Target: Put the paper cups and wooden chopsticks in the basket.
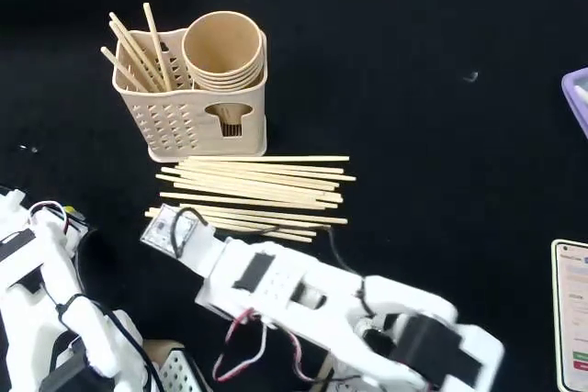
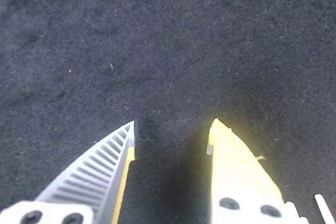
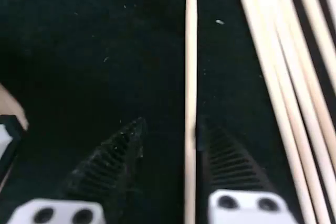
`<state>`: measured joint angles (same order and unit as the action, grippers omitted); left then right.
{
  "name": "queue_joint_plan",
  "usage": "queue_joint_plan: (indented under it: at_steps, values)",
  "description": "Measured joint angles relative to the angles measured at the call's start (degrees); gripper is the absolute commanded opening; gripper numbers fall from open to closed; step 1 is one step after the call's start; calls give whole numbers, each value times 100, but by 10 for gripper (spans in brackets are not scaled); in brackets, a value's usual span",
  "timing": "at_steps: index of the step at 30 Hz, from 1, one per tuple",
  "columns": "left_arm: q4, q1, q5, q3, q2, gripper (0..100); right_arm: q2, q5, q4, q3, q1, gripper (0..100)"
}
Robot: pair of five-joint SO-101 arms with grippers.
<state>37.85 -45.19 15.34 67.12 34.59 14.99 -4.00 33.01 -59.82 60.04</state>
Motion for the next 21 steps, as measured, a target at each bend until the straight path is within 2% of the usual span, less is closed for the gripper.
queue_joint_plan:
  at_steps: [6,10,14,19,21]
  values:
    - [0,0,0,0,0,224,-308,-862,114,343,-466,10]
    - [0,0,0,0,0,224,114,-1609,615,396,-932,10]
    - [0,0,0,0,0,224,519,-2444,721,396,-1055,11]
    - [0,0,0,0,0,224,501,-2857,-343,9,-1064,15]
    - [0,0,0,0,0,224,352,-2857,-932,-185,-1064,54]
